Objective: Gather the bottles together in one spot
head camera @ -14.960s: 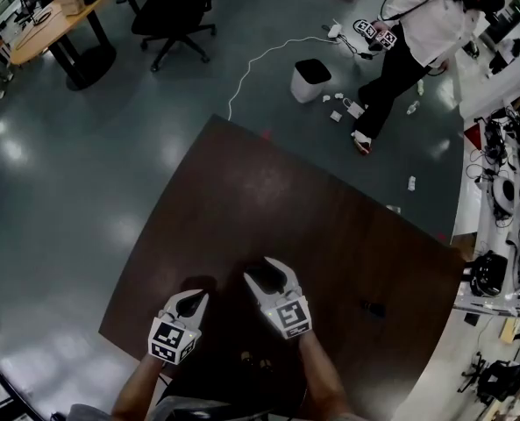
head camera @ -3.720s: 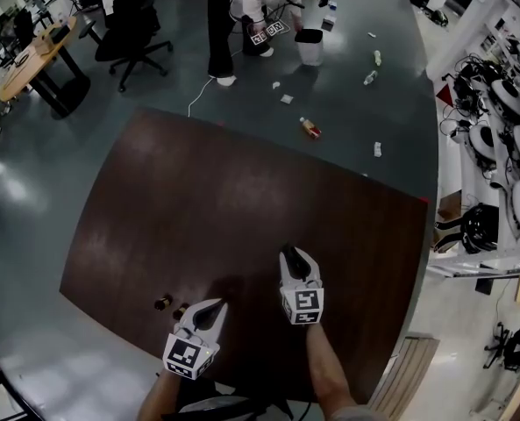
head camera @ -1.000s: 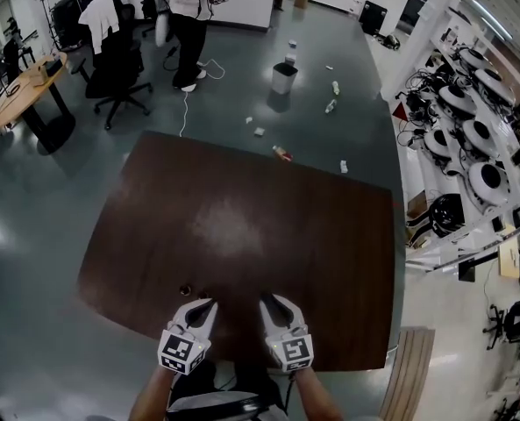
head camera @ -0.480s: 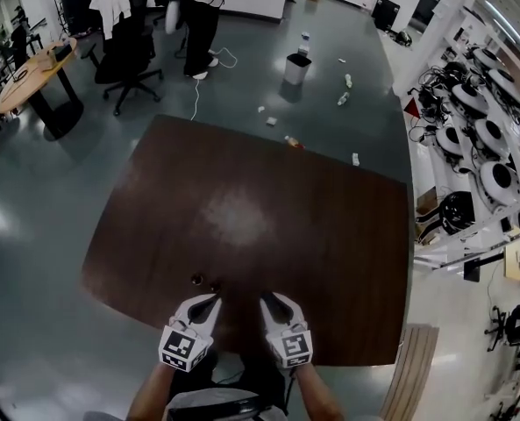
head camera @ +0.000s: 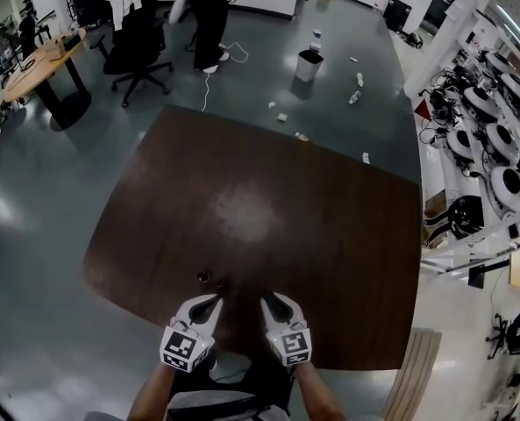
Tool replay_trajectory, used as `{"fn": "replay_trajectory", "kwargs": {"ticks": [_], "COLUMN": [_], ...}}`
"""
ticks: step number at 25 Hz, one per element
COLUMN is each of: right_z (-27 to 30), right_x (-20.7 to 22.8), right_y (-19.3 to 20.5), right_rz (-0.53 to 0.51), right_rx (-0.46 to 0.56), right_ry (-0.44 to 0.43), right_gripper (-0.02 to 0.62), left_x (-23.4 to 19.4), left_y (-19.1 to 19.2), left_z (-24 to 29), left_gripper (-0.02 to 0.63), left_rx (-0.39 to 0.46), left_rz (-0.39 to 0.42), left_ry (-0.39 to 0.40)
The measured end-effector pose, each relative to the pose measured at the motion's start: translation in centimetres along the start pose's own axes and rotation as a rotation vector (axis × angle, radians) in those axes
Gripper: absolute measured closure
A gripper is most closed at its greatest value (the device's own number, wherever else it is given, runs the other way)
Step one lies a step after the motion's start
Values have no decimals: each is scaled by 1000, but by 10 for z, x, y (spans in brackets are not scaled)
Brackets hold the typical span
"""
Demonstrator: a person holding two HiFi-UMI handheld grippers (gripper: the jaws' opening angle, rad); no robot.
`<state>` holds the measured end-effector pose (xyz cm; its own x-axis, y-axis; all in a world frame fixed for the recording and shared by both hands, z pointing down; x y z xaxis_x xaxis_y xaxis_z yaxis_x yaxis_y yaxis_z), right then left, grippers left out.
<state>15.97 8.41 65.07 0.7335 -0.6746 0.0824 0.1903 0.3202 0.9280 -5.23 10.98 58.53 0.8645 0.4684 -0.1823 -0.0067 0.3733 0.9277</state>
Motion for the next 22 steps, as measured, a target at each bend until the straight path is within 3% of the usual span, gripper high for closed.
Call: {"fn": "replay_trajectory", "kwargs": {"ticks": [22], "right_z": [7], "right_x": [-3], "right_y": [14], "right_rz": [-12], "right_rx": [10], "right_ry": [-1], "right_gripper": [512], "left_x": [-7], "left_y": [13], "left_z": [-5], "left_gripper": [606], "left_rx": [-2], "left_rz": [-10], "left_ry": [-17]}}
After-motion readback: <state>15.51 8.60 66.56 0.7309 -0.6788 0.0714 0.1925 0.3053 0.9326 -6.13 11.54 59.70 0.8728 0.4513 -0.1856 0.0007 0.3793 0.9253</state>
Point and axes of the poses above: the fingertips, and each gripper's own axes: z forward along the fingers, x to its right, y out of its underside, the point moved 9 cm from there along -z, backward along the fingers, and after that the axes turned 3 degrees about -y, right-handed, at the moved point
